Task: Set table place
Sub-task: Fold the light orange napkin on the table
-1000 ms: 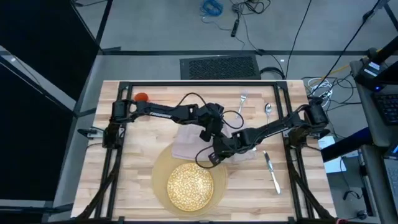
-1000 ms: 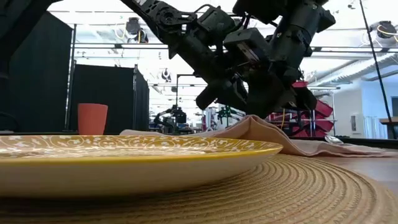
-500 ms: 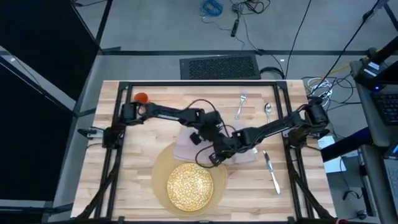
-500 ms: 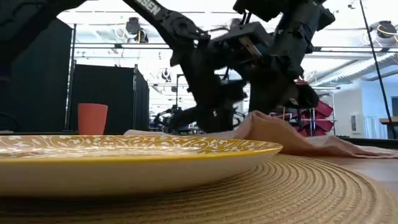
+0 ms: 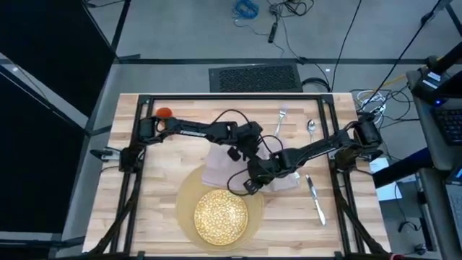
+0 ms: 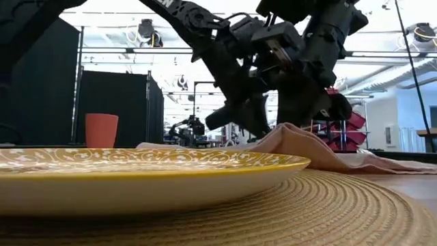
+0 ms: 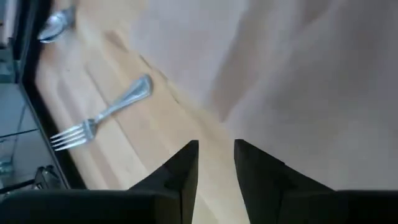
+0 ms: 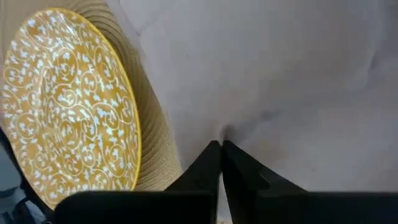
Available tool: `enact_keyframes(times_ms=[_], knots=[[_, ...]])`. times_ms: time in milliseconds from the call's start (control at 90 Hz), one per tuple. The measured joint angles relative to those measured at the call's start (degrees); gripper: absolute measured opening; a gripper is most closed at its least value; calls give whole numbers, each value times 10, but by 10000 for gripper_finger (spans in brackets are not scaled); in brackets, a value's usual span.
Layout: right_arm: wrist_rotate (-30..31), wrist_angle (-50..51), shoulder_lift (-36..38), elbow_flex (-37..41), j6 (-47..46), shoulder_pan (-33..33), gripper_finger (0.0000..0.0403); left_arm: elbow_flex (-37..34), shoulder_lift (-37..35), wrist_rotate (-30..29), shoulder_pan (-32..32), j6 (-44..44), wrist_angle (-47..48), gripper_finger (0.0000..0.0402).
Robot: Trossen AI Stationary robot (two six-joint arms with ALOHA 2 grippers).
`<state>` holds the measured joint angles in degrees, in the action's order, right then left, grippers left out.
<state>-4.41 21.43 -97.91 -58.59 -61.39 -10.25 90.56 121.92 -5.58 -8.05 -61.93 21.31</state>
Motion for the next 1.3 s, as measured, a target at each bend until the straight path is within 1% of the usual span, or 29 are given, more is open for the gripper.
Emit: enact_keyframes(times_ms=[178,367,456,544,667,733,1122,1300], knots=[[-1,-9,0,0,28,-6,0,-1,1,26,-7,6,7,89],[-5,-38,0,0,109,-18,0,-1,1,39,-9,14,8,89],[-20,-41,0,0,125,-19,0,-1,1,39,-9,11,12,89],[-31,-36,0,0,126,-18,0,-1,1,47,-9,-1,25,89],[-33,-35,0,0,126,-18,0,-1,1,98,-8,-9,37,89],[-33,-35,0,0,126,-18,0,-1,1,114,-7,-10,37,89],[-45,-36,0,0,115,-18,0,-1,2,131,-7,-19,37,89],[-49,-36,0,0,113,-18,0,-1,5,131,-4,-16,55,89]])
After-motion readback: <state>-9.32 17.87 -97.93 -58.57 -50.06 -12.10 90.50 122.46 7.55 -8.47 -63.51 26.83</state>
